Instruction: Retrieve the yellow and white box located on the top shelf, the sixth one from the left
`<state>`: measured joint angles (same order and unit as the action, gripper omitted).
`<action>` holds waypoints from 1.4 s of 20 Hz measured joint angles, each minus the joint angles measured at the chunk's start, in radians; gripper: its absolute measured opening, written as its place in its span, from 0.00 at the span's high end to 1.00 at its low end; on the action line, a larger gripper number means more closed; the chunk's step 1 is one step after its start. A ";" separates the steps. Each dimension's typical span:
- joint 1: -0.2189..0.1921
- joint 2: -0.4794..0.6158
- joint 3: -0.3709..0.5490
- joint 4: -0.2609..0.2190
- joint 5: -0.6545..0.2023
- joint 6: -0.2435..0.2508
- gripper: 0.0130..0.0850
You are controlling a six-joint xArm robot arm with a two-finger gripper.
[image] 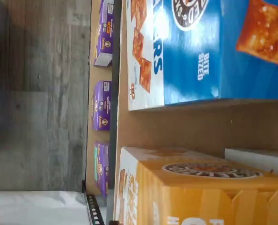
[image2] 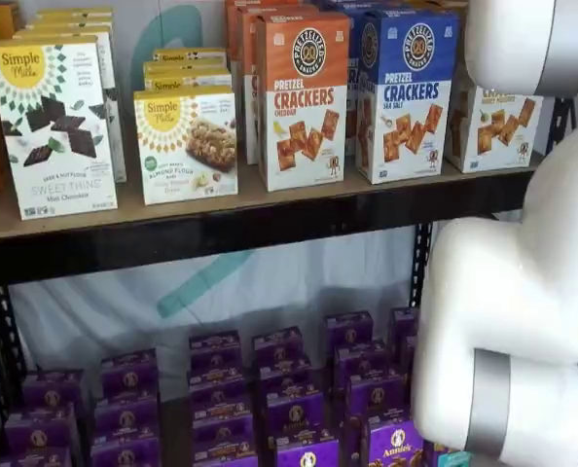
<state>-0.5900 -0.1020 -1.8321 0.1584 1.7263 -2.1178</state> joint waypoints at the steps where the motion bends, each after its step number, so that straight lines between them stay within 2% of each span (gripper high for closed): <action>1: 0.002 0.002 -0.003 -0.003 0.001 0.001 0.00; 10: 0.015 0.014 -0.022 -0.015 0.017 0.013 0.00; 12: 0.015 0.017 -0.028 -0.012 0.024 0.014 0.11; 13: 0.015 0.018 -0.030 -0.011 0.025 0.015 0.11; 14: 0.015 0.018 -0.031 -0.010 0.026 0.015 0.17; 24: 0.015 0.005 -0.014 -0.009 0.006 0.013 0.17; 27: 0.015 0.004 -0.016 -0.009 0.009 0.014 0.28; 28: 0.015 0.004 -0.017 -0.009 0.010 0.014 0.28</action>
<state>-0.5747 -0.0975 -1.8491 0.1497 1.7360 -2.1039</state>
